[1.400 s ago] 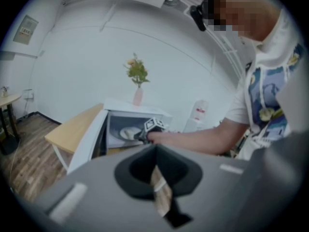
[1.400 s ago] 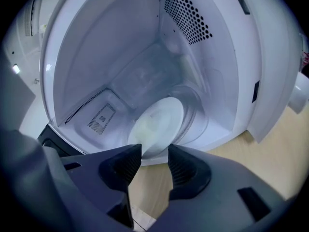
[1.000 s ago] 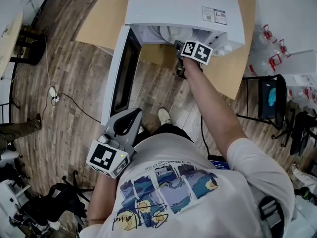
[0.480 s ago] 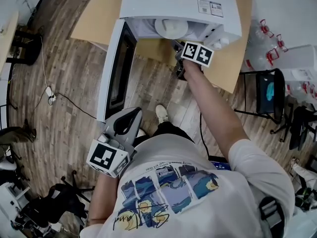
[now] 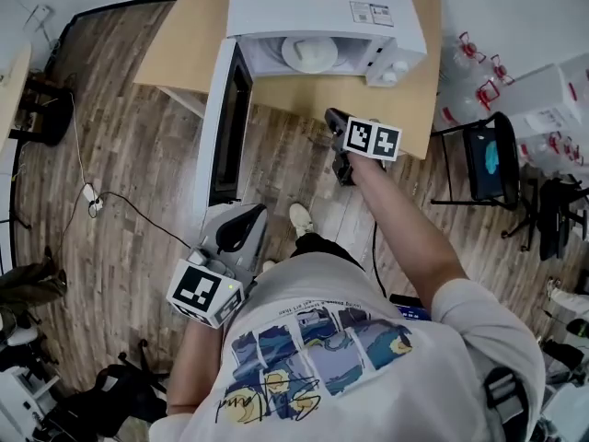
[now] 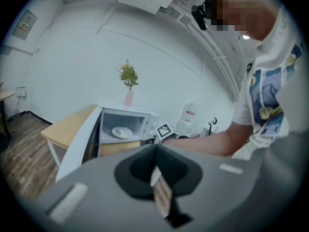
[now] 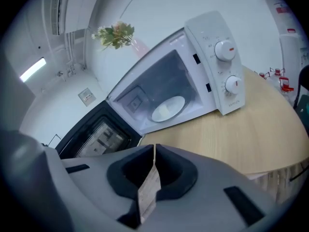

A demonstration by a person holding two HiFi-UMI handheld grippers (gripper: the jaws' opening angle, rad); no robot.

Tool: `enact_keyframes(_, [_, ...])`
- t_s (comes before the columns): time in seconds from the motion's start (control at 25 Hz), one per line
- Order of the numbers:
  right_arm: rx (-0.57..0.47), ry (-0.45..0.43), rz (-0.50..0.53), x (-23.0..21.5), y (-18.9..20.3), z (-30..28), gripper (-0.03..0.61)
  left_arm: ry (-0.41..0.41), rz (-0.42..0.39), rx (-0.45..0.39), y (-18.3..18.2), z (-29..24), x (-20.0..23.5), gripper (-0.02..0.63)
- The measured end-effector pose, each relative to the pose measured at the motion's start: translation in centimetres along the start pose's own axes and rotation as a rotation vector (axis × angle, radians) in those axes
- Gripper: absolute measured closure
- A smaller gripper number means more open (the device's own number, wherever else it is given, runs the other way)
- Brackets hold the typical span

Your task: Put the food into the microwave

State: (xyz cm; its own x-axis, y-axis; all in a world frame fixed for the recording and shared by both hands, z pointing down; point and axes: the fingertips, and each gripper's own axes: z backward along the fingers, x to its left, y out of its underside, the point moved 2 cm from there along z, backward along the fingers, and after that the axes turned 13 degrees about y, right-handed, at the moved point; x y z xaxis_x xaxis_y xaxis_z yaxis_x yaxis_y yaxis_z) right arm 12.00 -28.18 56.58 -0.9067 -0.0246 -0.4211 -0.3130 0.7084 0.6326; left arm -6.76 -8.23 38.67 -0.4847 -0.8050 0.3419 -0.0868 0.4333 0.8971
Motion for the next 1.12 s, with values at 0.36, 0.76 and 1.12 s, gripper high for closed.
enact_keyframes(0.36, [-0.010,-0.055,0.139,4.1,8.6,11.4,0.572,0.060,-0.012,-0.045,3.0,6.2,-3.8,0.607])
enact_keyframes(0.76, [-0.050,-0.147,0.334,10.5,18.9,24.2,0.572,0.090,-0.015,-0.049,8.5,13.4,-8.4,0.606])
enact_keyframes(1.12, [-0.089,-0.232,0.452,16.1,25.1,30.7,0.574,0.116,0.003,-0.032,12.4,17.6,-10.9,0.606])
